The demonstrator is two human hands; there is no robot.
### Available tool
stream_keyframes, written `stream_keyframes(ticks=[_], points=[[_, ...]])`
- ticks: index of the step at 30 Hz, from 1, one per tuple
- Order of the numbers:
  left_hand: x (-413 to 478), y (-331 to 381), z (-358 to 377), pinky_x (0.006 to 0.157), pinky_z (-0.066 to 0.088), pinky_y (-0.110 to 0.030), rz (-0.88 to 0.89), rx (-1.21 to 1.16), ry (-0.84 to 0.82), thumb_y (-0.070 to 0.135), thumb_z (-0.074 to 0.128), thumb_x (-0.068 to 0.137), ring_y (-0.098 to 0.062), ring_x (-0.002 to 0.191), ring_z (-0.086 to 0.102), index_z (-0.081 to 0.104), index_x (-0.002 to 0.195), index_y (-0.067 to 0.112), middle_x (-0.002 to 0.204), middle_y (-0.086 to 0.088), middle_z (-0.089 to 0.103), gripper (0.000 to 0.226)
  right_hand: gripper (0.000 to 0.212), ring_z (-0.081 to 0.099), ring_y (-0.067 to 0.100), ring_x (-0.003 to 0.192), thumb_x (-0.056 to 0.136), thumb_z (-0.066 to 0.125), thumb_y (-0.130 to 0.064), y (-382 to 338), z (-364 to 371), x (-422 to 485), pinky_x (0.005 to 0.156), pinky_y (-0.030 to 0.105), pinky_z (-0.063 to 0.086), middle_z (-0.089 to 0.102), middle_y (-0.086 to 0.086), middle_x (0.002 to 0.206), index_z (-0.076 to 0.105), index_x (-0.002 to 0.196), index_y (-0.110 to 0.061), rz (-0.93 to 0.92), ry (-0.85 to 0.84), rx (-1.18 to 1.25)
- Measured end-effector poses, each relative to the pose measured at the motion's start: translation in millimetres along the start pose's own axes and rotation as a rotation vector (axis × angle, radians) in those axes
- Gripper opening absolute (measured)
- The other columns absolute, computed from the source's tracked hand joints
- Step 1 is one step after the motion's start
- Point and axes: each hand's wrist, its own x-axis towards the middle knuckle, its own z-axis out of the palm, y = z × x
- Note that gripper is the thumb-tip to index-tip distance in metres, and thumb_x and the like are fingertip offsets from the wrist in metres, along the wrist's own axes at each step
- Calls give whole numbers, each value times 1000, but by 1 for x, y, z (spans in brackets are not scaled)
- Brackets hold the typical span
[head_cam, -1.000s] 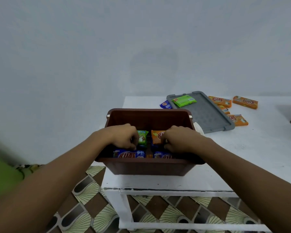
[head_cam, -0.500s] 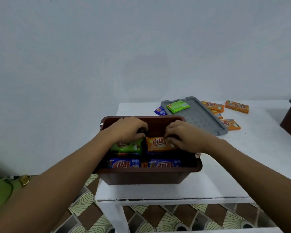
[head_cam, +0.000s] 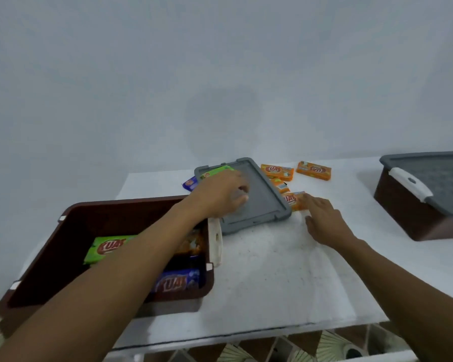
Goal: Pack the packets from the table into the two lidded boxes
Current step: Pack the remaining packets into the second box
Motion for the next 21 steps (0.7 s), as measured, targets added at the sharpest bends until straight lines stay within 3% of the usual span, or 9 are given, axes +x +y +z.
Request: stream_keyframes(ticks=[3,6,9,11,14,16,18,21], points=[[28,17,20,94,46,-40,-23,40,-141,36,57,93,-19,114,52,64,115,21,120,1,58,28,66,9,22,149,98,43,-18,17,4,10,110,47,32,8,-5,163,8,155,-25,-122,-63,-32],[58,39,44,95,47,-42,-60,141,-332,41,56,92,-23,117,53,60,123,22,126,-2,56,36,65,8,18,149,97,36,-27,46,5,15,112,41,26,7,-9,163,5,154,-31,-209,-158,-100],[82,52,63,88,50,-43,-87,201,-368,42,57,88,-24,111,56,63,116,24,119,-1,59,35,59,26,20,138,92,31,-39,73,9,9,109,43,27,25,-8,156,24,151,-32,-238,-55,-164],[103,61,79,87,50,-44,-91,249,-365,41,54,89,-27,110,55,61,116,19,120,-5,58,35,47,38,22,125,90,43,-43,97,11,3,102,41,34,39,-5,141,44,136,-30,-213,57,-59],[127,66,103,104,36,-49,-155,286,-386,44,50,94,-30,133,36,44,140,17,142,-10,41,53,33,40,21,124,83,62,-48,116,17,-2,99,40,41,40,-2,139,54,106,-27,-127,168,143],[143,69,119,109,27,-52,-230,296,-381,47,50,94,-31,138,24,36,144,16,148,-11,34,61,36,43,20,124,81,66,-47,120,19,1,102,40,39,47,-1,137,53,107,-25,-95,154,219],[155,68,132,110,24,-52,-317,286,-371,45,51,93,-32,139,21,36,142,13,148,-13,33,60,42,52,17,109,79,65,-48,118,18,5,97,36,39,57,-5,116,51,112,-27,-87,139,258],[166,68,142,114,7,-56,-429,226,-410,37,50,94,-35,146,4,18,149,10,156,-17,18,69,46,47,11,103,78,64,-52,118,16,7,95,34,36,53,-10,110,47,115,-31,-58,126,279]])
